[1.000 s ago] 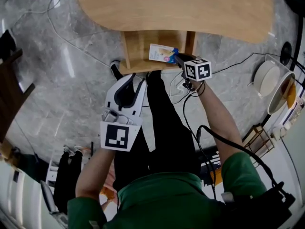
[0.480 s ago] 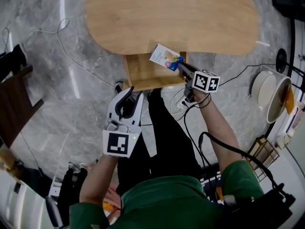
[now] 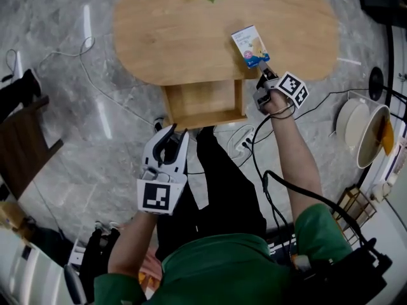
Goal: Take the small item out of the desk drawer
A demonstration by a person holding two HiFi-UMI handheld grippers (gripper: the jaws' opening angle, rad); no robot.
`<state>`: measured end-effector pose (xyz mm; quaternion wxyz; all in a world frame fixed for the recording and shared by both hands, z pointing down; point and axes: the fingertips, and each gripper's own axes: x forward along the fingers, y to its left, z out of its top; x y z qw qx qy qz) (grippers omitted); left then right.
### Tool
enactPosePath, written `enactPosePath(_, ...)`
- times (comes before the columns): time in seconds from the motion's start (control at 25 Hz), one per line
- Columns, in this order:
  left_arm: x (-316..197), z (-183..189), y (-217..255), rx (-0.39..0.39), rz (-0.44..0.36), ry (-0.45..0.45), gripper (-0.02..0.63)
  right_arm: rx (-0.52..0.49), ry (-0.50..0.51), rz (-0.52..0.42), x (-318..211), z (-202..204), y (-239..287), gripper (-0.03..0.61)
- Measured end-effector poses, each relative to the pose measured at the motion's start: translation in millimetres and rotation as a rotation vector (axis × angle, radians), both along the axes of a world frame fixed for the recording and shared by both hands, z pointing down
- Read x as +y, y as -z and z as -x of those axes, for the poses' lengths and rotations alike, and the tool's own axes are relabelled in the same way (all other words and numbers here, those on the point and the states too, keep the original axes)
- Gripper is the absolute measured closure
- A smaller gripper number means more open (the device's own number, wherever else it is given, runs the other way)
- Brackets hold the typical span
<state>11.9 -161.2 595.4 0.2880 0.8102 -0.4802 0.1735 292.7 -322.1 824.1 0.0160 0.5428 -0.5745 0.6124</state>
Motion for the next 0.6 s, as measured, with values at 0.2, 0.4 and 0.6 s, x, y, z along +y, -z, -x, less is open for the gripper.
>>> enactPosePath(0.2,0.6,-5.1,0.7,-0.003,-0.002,0.010,0.506,-0.011,-0.042,0.007,-9.4,-6.9,-5.7,0.515)
enactPosePath(0.4,-2.7,-9.2,5.2,0.000,-0.011,0.028,0.506,-0.029,-0.048,0.016,-11.3,-6.6,-8.8,0.517)
enactPosePath(0.6,-2.4,-19.2,1.8,0.004,-0.008,0.034,0.506,-0.064,-0.064,0.017,-18.7,-7.7,-10.5,0.516)
